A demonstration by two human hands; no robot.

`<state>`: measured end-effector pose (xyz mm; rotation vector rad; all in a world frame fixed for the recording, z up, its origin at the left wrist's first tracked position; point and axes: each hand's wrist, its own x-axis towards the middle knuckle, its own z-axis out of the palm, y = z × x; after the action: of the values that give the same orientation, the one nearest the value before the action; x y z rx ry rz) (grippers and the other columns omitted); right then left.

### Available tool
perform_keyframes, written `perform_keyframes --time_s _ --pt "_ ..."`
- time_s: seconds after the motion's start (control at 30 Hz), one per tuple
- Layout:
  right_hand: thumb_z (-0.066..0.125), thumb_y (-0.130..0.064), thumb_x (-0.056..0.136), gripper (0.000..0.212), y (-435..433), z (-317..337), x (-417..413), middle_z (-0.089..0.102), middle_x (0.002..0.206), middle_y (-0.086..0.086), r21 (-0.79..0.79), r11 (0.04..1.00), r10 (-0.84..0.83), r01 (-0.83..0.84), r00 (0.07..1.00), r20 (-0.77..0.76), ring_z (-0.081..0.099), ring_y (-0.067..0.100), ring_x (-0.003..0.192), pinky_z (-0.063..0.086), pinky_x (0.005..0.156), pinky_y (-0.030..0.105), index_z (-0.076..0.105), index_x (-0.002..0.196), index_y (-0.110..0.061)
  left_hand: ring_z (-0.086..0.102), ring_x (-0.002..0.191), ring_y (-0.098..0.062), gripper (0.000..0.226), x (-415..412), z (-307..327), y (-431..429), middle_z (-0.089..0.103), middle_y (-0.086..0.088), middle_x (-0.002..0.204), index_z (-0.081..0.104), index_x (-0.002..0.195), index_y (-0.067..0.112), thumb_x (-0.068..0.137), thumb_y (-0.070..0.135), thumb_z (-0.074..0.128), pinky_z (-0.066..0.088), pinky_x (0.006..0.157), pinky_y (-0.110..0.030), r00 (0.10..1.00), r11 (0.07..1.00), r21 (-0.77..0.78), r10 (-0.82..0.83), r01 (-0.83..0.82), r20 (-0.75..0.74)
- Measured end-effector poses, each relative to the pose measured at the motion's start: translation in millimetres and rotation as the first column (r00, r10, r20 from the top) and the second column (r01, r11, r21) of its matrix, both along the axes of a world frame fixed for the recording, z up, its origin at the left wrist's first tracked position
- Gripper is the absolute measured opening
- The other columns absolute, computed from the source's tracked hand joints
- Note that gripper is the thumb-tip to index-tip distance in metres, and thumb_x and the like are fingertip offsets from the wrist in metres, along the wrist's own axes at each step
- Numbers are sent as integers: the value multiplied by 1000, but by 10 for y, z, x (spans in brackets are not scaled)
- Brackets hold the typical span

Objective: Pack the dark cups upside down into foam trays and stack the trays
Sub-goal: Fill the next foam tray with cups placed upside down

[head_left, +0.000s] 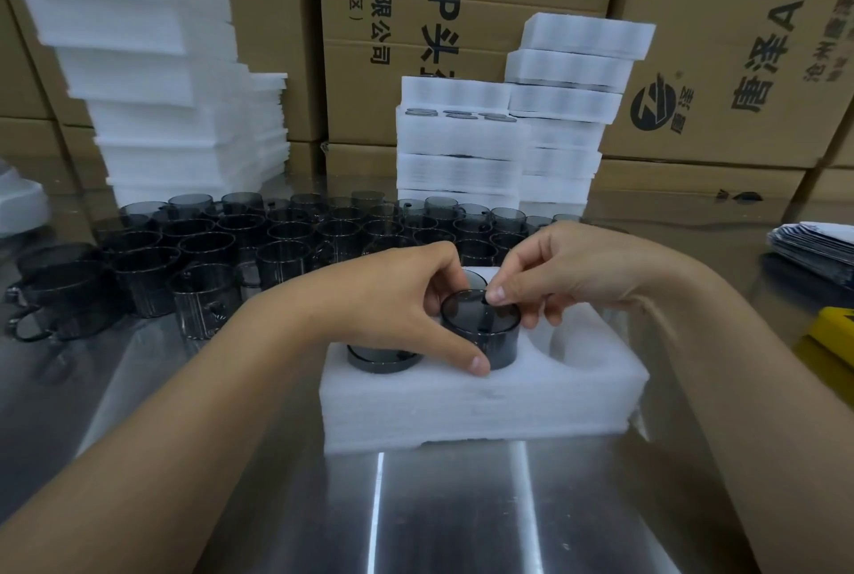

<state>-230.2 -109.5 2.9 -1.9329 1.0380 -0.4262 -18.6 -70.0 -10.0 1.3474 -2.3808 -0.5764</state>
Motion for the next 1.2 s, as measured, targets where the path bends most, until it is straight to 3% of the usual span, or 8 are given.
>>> perform_keyframes --time_s 0.2,0.4,0.53,0.67,0.8,0.9,1.03,1.2 --pt "88 -37 59 21 8 7 3 71 72 -4 27 999 -17 19 997 -78 63 8 57 42 43 16 75 70 -24 55 85 -1 54 -2 -6 3 58 16 95 49 94 40 55 64 78 49 74 -23 999 1000 -13 -24 25 32" --pt "79 -37 63 16 -1 3 7 69 71 -5 19 999 -30 32 993 -113 57 8 51 39 40 16 73 72 -25 55 84 0 54 0 -15 -25 56 18 94 50 95 40 55 66 75 47 72 -21 998 999 5 -37 37 49" --pt "84 -44 62 27 -3 -2 -23 65 70 -6 24 1000 22 -20 995 -96 55 8 51 39 42 17 72 78 -26 55 80 4 60 7 -14 -46 60 17 92 55 101 43 51 75 65 46 72 -17 999 998 46 -46 47 -21" --pt "83 -43 59 48 -11 17 -111 61 75 -4 86 990 120 -114 990 -72 55 9 59 45 50 20 68 103 -32 62 88 1 66 85 6 -102 66 14 95 55 121 41 61 69 67 50 84 -22 985 984 144 -87 108 -151" --pt "85 -38 58 48 -3 23 -126 60 88 1 87 977 206 -196 971 -125 53 10 70 46 53 20 68 103 -39 62 85 0 50 132 11 -113 67 15 90 64 108 37 62 54 74 49 78 -18 971 969 188 -119 159 -208" --pt "86 -36 55 46 10 14 -95 62 83 -3 56 975 220 -213 962 -163 54 5 66 45 51 20 68 97 -42 59 75 7 43 120 5 -100 65 23 80 66 98 35 58 49 76 44 69 -8 971 969 187 -119 159 -209" --pt "84 -40 57 45 20 24 -82 61 80 -5 49 973 229 -224 957 -178 53 6 66 46 52 20 67 98 -41 55 68 11 44 98 8 -93 62 28 74 66 94 34 55 51 76 40 61 -3 976 975 171 -113 145 -184" --pt "84 -41 56 46 29 23 -71 61 80 -4 48 977 212 -207 964 -163 50 12 69 45 51 20 64 98 -39 59 75 7 52 95 -1 -105 63 27 76 64 97 33 51 52 77 43 66 -7 974 978 163 -98 132 -203"
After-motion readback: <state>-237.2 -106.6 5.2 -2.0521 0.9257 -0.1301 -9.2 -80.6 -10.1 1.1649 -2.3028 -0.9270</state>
